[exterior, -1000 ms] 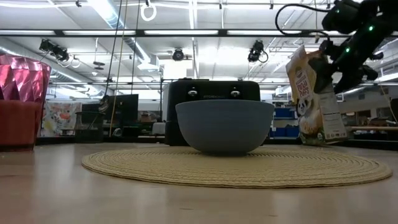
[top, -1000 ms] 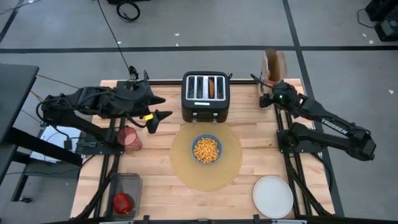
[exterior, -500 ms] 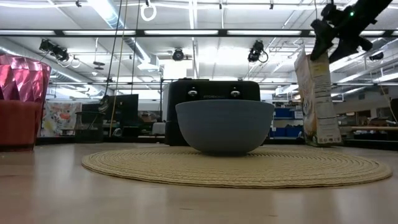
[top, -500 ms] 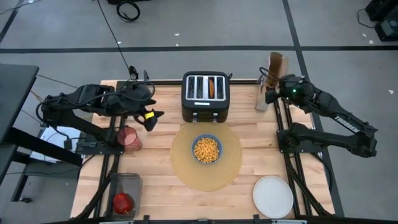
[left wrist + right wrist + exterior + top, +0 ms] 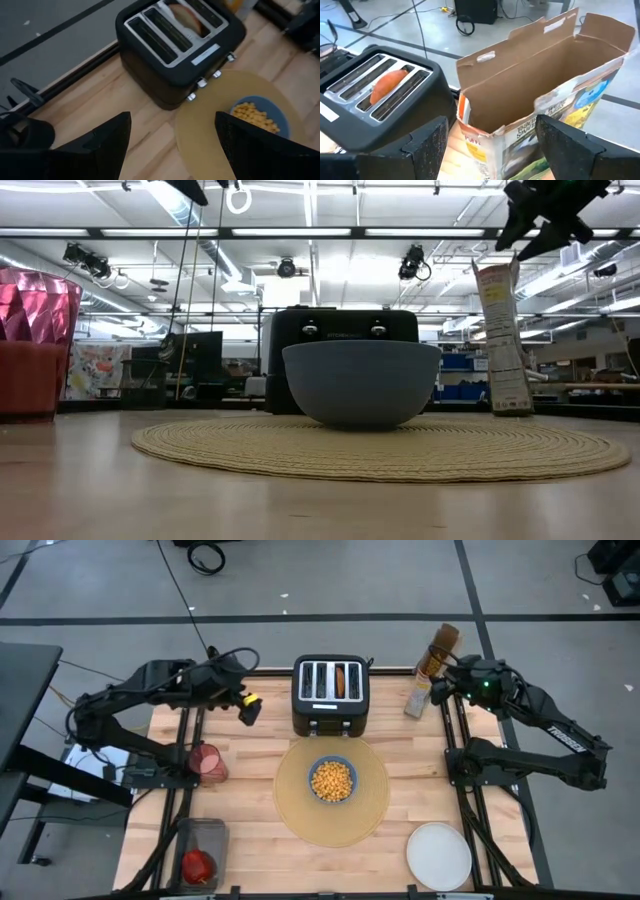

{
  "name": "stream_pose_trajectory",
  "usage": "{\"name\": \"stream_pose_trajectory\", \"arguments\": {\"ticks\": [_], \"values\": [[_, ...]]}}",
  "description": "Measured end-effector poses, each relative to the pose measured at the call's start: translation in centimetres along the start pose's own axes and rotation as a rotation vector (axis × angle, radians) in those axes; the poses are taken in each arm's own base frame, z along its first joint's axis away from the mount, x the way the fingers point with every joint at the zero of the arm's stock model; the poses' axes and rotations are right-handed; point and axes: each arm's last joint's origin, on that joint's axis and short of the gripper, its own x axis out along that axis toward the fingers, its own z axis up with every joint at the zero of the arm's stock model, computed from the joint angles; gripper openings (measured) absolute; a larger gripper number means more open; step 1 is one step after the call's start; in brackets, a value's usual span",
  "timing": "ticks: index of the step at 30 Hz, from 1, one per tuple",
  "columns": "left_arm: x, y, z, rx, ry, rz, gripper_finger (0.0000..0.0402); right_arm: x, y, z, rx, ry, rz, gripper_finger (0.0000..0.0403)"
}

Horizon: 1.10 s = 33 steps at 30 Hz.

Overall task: Arrange a breakfast setting
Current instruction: Pour the cereal into the bowl, then put the pink glass on the yellow tablemat

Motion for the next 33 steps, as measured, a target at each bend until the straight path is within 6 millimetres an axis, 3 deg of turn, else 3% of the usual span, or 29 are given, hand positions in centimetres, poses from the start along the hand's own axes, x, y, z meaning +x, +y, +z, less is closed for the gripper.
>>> {"name": "stream_pose_trajectory", "arguments": {"ticks": [6, 15, 21, 25, 29, 33], "values": [[1.6, 0.0, 0.6, 0.024, 0.028, 0.033, 0.0295, -0.5, -0.2, -0.2, 0.004, 0.012, 0.05, 0.0302], [1.7, 0.2, 0.8, 0.011, 0.035, 0.022, 0.0295, -1.6, -0.4, -1.3, 0.129, 0.127, 0.209, 0.0302], [1.6, -0.4, 0.3, 0.045, 0.12, -0.118, 0.0295, -2.0, 0.2, -1.1, 0.231, 0.192, 0.426, 0.0298], [1.0, -1.1, -1.1, 0.026, 0.26, -0.19, 0.0295, -2.6, 1.0, -0.7, 0.228, 0.236, 0.691, 0.0283], [0.1, -0.9, -3.3, -0.016, 0.448, -0.081, 0.0295, -3.3, 1.7, -0.2, 0.206, 0.243, 0.911, 0.0269], [1.0, -0.7, -3.2, -0.134, 0.427, 0.005, 0.0295, -3.9, 2.5, 1.0, 0.166, 0.121, 1.035, 0.0268]]}}
